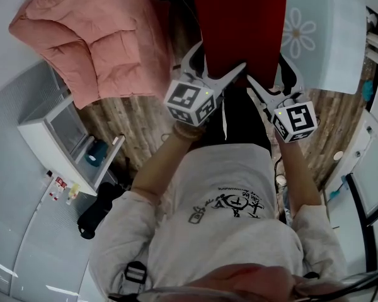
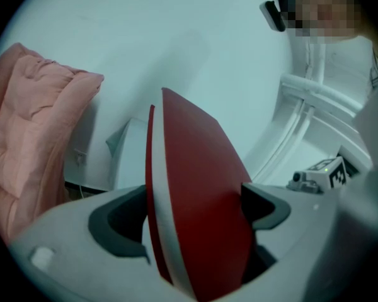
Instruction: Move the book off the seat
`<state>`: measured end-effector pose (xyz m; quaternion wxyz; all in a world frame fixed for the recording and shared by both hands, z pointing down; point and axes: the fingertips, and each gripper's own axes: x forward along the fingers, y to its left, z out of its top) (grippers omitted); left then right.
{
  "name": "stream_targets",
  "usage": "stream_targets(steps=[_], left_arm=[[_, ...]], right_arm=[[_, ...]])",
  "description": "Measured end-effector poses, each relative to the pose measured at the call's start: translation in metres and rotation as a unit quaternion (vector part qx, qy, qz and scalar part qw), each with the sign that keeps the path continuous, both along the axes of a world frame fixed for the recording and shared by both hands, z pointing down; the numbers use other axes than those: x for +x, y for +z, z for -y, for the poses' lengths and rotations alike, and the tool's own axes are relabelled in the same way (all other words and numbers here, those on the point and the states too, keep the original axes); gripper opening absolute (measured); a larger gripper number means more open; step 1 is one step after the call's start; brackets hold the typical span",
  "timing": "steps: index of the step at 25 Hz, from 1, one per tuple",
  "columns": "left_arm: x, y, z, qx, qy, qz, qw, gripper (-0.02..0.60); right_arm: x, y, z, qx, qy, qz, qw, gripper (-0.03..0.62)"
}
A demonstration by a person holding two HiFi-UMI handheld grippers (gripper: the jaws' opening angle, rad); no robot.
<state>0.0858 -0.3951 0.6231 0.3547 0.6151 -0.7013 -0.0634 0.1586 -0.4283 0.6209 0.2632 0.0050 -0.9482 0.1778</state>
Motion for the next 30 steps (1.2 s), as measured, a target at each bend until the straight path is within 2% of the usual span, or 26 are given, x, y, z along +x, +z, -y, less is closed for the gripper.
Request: stream_targets(steps=[10,30], left_arm=[[0.000,0.025,-0.002,-0.010,-0.002,-0.018,0.9998,0.456],[-0.010,0.055,-0.003,-0.025,0.001,-0.019,0.9995,0.456]], right_arm=[[-0.001,0.022,-0.001,-0.009,0.001,-0.012,1.000,0.417],[-0.010,0.055,-0.003,-0.021,0.000,-0.033,0.999,0.419]])
